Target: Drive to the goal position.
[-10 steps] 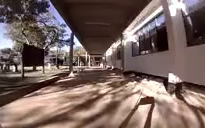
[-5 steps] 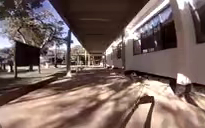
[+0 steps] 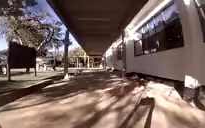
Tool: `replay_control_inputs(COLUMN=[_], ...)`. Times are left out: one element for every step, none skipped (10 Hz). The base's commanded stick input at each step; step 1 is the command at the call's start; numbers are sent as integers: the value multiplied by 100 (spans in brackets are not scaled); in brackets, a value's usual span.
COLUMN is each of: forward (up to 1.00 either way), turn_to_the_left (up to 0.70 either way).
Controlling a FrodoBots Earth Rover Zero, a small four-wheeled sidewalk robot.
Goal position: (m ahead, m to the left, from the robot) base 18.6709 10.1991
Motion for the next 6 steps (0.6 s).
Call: replay_control_inputs(forward=[70,70,70,70,70,70], turn_to_the_left=[0,0,0,0,0,0])
